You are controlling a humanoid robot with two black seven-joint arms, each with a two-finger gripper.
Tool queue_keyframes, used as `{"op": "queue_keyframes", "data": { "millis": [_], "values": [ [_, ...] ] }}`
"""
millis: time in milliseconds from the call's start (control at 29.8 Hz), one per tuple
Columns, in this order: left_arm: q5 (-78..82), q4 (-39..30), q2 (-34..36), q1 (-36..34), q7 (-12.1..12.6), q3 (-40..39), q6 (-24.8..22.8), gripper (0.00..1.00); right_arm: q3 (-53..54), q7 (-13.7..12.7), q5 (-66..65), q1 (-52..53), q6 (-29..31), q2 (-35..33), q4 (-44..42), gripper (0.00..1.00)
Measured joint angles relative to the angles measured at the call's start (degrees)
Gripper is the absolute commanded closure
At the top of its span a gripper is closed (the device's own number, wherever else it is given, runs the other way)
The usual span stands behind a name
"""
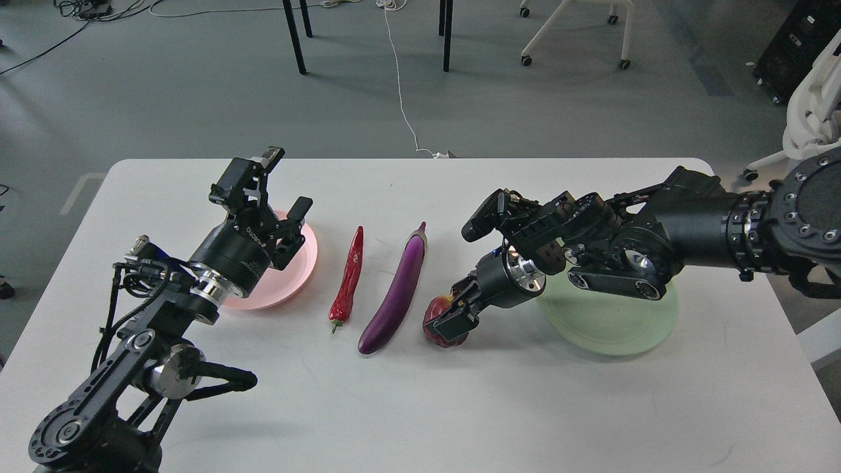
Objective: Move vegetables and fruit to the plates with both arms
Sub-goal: 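Reach the right gripper to the red apple and grasp it, then place the red apple on the green plate and open the right gripper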
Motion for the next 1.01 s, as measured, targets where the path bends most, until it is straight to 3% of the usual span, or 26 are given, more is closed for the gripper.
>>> {"op": "queue_keyframes", "data": {
  "millis": [302, 536, 737, 838, 1005],
  "values": [
    [0.00, 0.00, 0.00, -0.01, 0.00, 0.00, 0.00, 0.02, -0.33, -0.01, 0.00, 3.82, 0.33, -3.24, 1.60, 0.61],
    [-0.02, -0.05, -0.01, -0.04, 0.01, -0.01, -0.04, 0.02, -1.66, -0.02, -3.57, 11.01, 0.44, -15.16, 8.22, 0.60],
    [-0.03, -0.36, -0.24, -0.04, 0.26, 0.12, -0.09, 0.02, -5.60, -0.01, -11.27, 10.20, 0.49, -24.58, 11.31, 0.57],
    [-0.01, -0.63, -0.26, -0.04, 0.34, 0.17, -0.10, 0.02, -6.32, -0.02, -12.01, 8.20, 0.49, -27.16, 11.52, 0.50],
    [0.06, -0.68, -0.15, -0.11, 0.42, 0.17, -0.09, 0.02, -6.08, -0.01, -12.08, 6.04, 0.18, -28.32, 11.40, 0.29]
  ]
}}
